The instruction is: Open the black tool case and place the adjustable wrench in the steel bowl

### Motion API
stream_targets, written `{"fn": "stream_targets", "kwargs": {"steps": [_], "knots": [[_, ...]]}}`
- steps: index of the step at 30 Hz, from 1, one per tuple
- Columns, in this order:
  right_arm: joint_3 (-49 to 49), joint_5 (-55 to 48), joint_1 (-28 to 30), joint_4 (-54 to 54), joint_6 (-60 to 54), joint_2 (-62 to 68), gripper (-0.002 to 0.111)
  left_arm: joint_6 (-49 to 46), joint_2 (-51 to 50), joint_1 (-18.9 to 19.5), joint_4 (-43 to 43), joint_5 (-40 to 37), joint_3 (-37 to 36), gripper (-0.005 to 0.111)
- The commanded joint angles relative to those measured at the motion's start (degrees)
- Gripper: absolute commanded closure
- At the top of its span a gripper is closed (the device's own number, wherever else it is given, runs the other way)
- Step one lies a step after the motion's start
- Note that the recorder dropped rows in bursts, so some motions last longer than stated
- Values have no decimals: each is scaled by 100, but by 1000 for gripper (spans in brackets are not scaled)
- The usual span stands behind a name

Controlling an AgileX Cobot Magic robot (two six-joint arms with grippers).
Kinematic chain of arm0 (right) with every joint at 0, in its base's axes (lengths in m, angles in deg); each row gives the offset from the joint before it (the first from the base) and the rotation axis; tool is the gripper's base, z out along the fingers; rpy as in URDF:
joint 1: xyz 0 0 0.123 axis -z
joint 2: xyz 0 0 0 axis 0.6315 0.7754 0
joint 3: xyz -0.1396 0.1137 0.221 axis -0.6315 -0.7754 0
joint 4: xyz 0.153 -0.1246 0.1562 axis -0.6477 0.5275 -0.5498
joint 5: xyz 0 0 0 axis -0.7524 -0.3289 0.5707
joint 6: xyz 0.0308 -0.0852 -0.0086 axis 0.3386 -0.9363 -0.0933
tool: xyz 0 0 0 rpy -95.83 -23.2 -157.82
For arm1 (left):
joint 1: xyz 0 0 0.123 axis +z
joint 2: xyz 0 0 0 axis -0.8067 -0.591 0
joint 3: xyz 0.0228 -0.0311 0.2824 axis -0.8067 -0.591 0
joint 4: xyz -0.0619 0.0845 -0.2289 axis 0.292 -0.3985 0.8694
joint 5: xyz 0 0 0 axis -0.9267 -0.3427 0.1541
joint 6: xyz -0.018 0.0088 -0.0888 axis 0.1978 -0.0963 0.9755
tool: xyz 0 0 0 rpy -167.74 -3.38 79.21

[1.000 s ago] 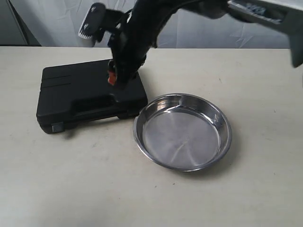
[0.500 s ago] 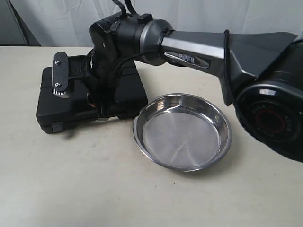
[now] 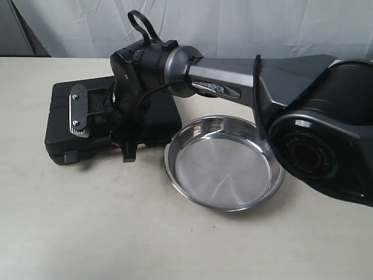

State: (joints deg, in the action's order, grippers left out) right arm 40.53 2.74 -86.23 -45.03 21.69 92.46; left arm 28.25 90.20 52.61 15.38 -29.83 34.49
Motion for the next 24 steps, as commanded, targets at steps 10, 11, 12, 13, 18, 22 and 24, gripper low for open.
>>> {"fn": "stream_targets", "kwargs": {"steps": [10, 11, 12, 13, 18, 22, 24], "knots": [[36, 183, 3, -26, -12, 71, 109, 5, -20, -6, 9, 35, 12, 106], [36, 183, 3, -26, -12, 71, 109, 5, -20, -6, 9, 35, 12, 106], [36, 183, 3, -26, -12, 71, 109, 5, -20, -6, 9, 35, 12, 106], [36, 183, 3, -26, -12, 71, 109, 5, -20, -6, 9, 35, 12, 106], [36, 205, -46, -257, -12, 29, 109, 5, -20, -6, 9, 35, 12, 106], [36, 464, -108, -656, -12, -121, 109, 5, -20, -6, 9, 35, 12, 106], [36, 575, -122, -758, -12, -222, 109, 5, -20, -6, 9, 35, 12, 106]]}}
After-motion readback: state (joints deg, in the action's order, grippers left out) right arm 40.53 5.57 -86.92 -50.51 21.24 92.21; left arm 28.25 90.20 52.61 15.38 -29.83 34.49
